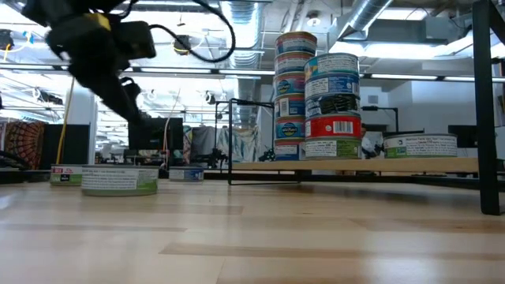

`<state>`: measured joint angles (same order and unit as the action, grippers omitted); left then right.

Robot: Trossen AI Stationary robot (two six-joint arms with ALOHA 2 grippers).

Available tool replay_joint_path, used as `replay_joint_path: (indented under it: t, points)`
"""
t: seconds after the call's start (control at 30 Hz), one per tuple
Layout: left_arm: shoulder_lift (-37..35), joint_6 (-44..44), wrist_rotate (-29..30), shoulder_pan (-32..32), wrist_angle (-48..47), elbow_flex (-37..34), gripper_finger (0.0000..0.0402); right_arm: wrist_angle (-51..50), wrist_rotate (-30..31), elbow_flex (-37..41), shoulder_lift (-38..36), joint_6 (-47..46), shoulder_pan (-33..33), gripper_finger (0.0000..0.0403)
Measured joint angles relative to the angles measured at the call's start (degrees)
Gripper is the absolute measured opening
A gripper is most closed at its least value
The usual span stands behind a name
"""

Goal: Stack canned seafood by type on shelf
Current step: Stack the green tuna can on top of the green tuna can on the shelf

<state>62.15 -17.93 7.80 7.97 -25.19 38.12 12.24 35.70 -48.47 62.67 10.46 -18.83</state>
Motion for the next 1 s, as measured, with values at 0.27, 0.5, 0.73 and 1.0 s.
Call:
replay_joint_path:
  t: [0.27, 0.5, 0.73, 1.0]
  points:
    - [5.9, -5.2, 10.5, 14.5, -1.6, 0.0, 0.0304, -2.3, -2.5, 0.0, 1.6, -0.1, 0.6, 0.031]
    - [12.4, -2.0, 21.2, 21.9, -1.2, 0.0, 0.0304, -1.3, -3.5, -3.6, 9.5, 0.2, 1.4, 0.031]
    - [16.7, 4.9, 22.6, 24.6, -1.0, 0.1, 0.0287, -2.8, -2.8, -12.1, 18.5, 3.0, 0.8, 0.031]
    - [26.4, 12.2, 33.8, 29.3, 0.1, 0.1, 0.0187, -5.4, -2.8, -14.6, 21.1, 0.7, 0.9, 0.031]
